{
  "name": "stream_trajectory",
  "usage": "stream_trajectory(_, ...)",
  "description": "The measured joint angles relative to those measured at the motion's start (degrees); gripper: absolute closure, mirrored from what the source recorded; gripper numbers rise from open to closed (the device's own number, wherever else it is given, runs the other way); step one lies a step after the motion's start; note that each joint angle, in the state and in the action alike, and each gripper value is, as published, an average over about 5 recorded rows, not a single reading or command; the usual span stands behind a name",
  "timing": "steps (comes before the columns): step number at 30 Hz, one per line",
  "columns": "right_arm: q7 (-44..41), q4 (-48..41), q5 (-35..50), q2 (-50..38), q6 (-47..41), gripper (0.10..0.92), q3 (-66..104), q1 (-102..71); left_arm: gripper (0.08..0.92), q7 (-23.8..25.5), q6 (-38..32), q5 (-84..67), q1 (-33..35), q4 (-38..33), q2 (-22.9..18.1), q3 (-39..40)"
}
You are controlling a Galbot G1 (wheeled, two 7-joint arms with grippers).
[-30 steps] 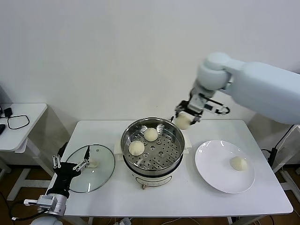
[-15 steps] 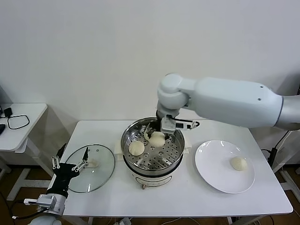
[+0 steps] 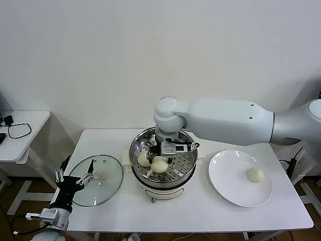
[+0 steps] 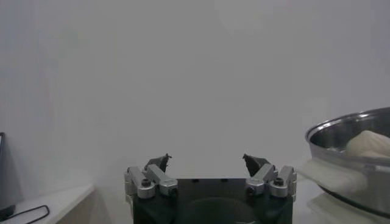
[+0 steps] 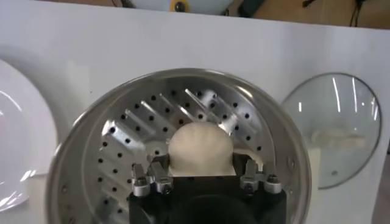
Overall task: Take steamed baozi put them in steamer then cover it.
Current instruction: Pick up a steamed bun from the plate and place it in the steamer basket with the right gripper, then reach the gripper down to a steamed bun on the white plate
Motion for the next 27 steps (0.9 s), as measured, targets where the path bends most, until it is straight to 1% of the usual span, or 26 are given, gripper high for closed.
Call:
stream_trajectory(9, -0.27, -0.49, -0.31, 0.95, -0.64, 0.323, -0.32, -1.46, 0.177, 0.10, -0.19, 0.01, 0.14, 0.25, -0.16, -0.27)
stream_trajectory(14, -0.70, -0.35, 0.20, 0.55, -1.12, 0.230, -0.01, -1.30, 0.177, 0.10, -0.21, 0.04, 0.22, 0.21, -0.25, -0.30)
stream_trajectory(17, -1.11, -0.33, 0.92, -0.09, -1.44, 0.206, 0.42, -0.79, 0.177, 0.07, -0.21, 0.06, 0.24, 0.16, -0.27, -0.25)
stream_trajectory(22, -2.21, -0.58, 2.88, -2.40, -2.29, 0.203, 1.70, 0.89, 0.177, -0.08, -0.18, 0.10, 0.33, -0.31, -0.43, 0.02)
stream_trajectory(27, -4.25, -1.59, 5.54, -6.79, -4.38, 0.203, 3.71, 2.96, 0.177, -0.21, -0.16, 0.25, 0.58, -0.90, -0.52, 0.24)
